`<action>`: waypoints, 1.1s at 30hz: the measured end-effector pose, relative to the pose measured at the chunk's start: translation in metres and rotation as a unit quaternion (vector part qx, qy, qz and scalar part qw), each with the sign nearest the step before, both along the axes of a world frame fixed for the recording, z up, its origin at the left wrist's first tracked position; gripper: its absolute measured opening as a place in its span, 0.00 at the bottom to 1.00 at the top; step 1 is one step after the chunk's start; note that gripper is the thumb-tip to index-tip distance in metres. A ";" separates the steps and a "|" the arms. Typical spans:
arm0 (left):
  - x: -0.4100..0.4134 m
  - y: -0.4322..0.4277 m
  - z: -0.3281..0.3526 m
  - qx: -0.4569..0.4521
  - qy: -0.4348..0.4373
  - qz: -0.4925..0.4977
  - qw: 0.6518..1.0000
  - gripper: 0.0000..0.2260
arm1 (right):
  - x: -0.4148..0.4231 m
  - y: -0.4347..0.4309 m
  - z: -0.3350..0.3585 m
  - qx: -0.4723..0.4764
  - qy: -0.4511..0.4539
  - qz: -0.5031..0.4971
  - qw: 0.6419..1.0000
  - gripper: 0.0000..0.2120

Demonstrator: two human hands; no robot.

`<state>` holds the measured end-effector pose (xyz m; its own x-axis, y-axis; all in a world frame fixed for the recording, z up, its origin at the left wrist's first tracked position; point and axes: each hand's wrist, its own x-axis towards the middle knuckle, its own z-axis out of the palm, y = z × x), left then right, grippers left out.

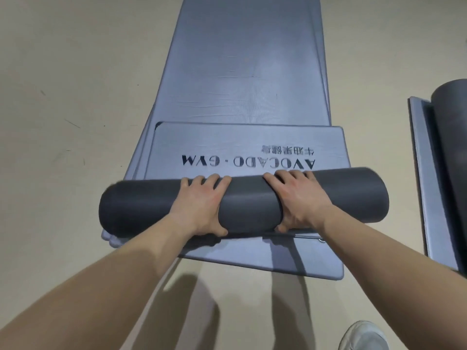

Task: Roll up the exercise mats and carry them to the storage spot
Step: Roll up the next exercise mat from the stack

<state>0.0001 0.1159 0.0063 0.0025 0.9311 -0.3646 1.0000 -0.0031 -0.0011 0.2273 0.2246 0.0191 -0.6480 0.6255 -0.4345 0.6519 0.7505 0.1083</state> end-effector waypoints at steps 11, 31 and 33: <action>-0.005 -0.014 0.020 -0.121 -0.086 0.009 0.989 0.58 | 0.027 -0.090 -0.016 0.015 0.053 -0.092 0.994 0.70; -0.023 0.014 0.021 -0.014 -0.001 0.021 1.000 0.56 | -0.025 -0.001 0.013 0.011 0.044 -0.009 0.999 0.55; -0.016 -0.006 0.022 -0.051 -0.020 0.025 0.998 0.55 | -0.020 -0.015 0.018 -0.032 0.024 0.005 0.999 0.54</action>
<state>-0.0163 0.1104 0.0286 -0.0271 0.8888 -0.4574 0.9981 0.0495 0.0372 0.2072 0.2094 0.0372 -0.6751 0.5914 -0.4411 0.6477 0.7613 0.0294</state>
